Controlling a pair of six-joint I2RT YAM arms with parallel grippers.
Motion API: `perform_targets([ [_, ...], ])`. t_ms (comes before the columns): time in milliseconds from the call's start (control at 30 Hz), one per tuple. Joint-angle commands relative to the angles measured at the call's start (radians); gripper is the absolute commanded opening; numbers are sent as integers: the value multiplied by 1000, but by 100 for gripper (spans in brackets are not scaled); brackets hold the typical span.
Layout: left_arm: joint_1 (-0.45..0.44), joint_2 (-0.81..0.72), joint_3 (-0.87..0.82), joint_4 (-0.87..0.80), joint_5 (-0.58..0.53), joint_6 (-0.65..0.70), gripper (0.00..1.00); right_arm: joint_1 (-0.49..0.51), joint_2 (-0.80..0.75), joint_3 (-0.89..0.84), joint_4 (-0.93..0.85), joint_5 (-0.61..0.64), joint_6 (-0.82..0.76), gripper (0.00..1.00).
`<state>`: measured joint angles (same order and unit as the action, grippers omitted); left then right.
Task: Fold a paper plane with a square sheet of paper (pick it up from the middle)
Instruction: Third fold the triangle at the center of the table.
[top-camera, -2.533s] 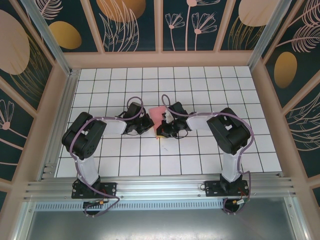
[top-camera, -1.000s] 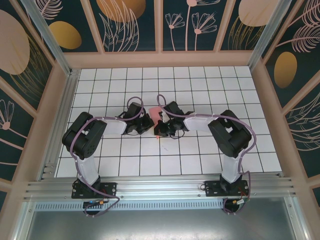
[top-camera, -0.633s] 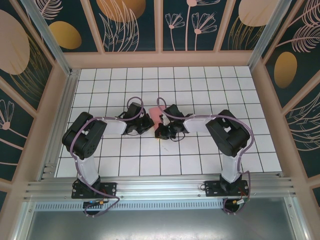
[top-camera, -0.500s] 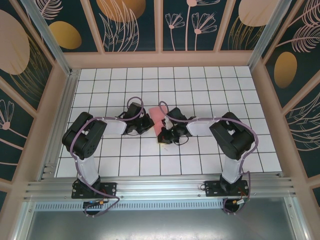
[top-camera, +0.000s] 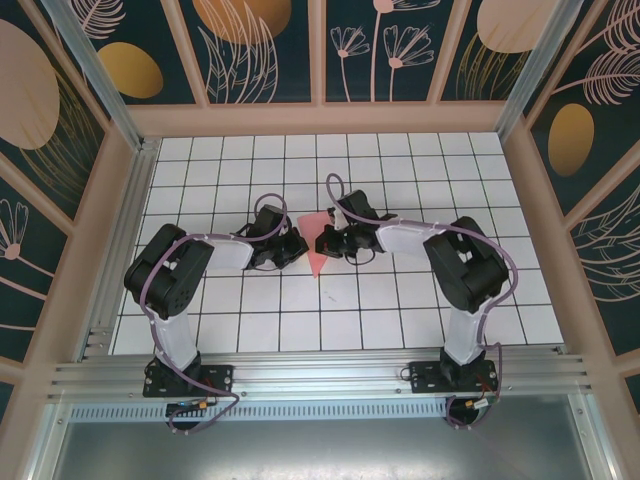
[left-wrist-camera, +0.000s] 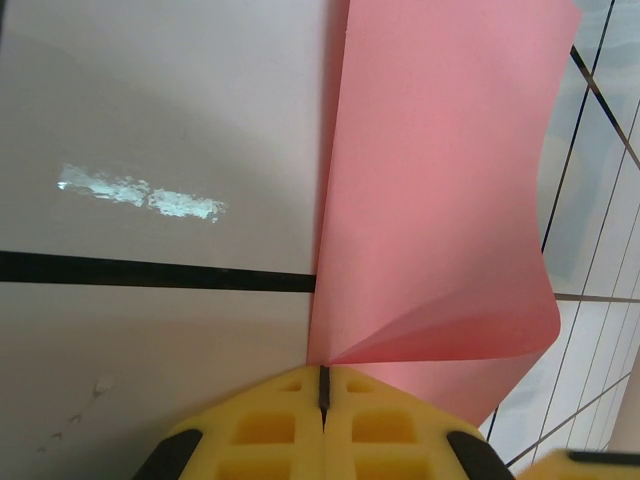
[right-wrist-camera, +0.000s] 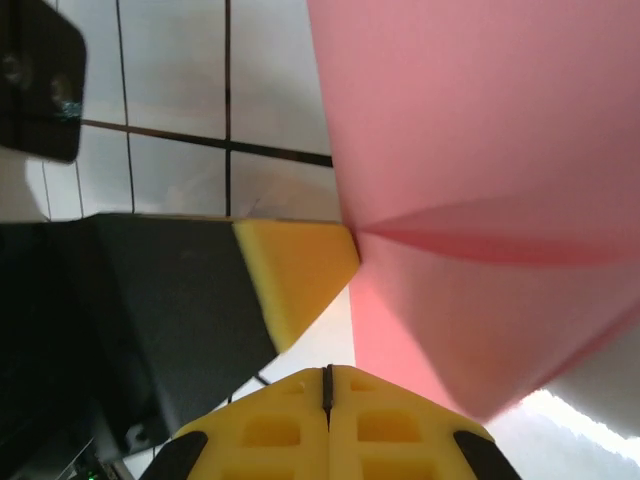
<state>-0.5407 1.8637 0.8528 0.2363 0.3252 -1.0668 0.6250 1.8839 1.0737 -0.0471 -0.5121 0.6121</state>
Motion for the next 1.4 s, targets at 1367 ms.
perform_targets([
  [1367, -102, -144, -252, 257, 102, -150, 0, -1, 142, 22, -22, -5, 39, 0],
])
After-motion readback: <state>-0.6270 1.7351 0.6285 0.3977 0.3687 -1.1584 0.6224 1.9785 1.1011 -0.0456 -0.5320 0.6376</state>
